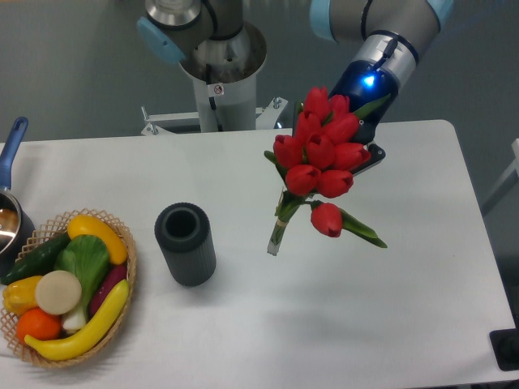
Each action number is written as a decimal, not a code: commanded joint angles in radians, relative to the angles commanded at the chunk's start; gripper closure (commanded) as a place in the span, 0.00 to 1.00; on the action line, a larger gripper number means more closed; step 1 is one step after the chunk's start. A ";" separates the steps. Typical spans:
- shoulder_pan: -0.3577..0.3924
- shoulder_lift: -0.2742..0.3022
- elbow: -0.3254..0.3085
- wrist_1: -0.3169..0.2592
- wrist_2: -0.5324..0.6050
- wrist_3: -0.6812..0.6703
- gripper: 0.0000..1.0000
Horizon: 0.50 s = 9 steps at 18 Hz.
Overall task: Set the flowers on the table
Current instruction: 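Swing the held red tulip bunch so the blooms hang downward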
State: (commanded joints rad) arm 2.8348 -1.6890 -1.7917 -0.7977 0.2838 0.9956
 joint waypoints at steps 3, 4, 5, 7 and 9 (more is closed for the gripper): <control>0.000 0.002 0.004 0.000 0.002 0.000 0.66; 0.000 0.000 0.009 -0.002 0.002 0.000 0.66; 0.001 -0.001 0.005 -0.002 0.002 0.002 0.66; 0.002 0.000 0.005 0.000 0.018 0.009 0.66; 0.000 0.002 0.011 0.000 0.047 0.009 0.66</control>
State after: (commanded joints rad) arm 2.8348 -1.6874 -1.7810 -0.7977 0.3312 1.0048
